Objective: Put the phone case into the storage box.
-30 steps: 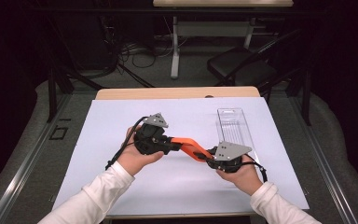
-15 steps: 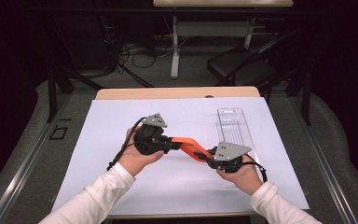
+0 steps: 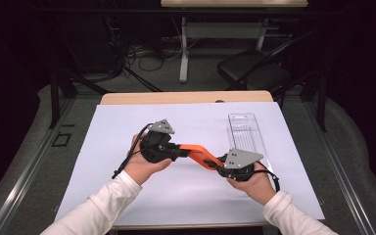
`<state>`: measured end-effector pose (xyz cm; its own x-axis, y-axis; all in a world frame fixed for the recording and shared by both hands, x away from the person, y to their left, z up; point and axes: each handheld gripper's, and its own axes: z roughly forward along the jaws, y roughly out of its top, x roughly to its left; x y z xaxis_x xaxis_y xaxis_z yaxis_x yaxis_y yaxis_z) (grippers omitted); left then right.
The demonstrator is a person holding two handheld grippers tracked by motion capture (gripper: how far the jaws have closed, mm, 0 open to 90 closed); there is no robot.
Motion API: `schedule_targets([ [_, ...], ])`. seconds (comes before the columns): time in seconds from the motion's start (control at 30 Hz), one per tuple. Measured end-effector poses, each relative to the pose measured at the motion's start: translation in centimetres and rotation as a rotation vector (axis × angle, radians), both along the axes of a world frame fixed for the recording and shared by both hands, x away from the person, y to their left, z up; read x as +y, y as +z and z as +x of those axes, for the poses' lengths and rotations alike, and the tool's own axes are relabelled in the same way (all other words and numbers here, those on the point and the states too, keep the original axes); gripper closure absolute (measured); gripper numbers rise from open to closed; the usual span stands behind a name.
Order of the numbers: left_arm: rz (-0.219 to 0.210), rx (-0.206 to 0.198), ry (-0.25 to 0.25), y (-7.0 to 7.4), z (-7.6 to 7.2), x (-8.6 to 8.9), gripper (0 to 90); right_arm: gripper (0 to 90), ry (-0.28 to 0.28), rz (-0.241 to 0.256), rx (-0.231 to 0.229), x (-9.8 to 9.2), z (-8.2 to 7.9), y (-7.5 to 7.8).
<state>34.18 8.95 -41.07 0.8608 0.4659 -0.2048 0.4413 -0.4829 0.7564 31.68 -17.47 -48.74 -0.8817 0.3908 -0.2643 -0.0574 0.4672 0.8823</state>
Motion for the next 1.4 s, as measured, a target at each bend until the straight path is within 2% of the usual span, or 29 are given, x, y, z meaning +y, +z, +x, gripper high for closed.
schedule_targets([
  [0.3,0.002,0.008,0.001,-0.1,0.1,-0.2,81.3,84.2,-0.007,0.0,0.008,0.1,-0.1,0.2],
  [0.4,0.005,0.023,0.007,-0.2,0.2,-0.3,81.3,81.9,-0.014,-0.004,0.008,0.1,-0.1,0.2],
  [0.8,0.026,0.084,0.035,-0.5,0.9,-1.0,81.3,66.8,-0.05,0.005,0.012,-0.2,0.2,0.3],
  [0.97,0.032,0.101,0.058,-0.5,1.1,-1.1,81.3,61.0,-0.06,-0.012,-0.002,-0.1,0.1,0.3],
  [1.07,0.045,0.098,0.073,-0.4,1.3,-1.1,81.2,57.5,-0.064,-0.005,0.0,0.0,0.1,0.4],
  [1.17,0.058,0.119,0.09,-0.4,1.5,-1.2,81.1,55.2,-0.069,-0.001,-0.002,0.0,0.1,0.5],
  [1.4,0.06,0.168,0.146,-0.3,1.8,-1.0,80.9,52.4,-0.079,0.005,-0.021,0.0,-0.1,0.9],
])
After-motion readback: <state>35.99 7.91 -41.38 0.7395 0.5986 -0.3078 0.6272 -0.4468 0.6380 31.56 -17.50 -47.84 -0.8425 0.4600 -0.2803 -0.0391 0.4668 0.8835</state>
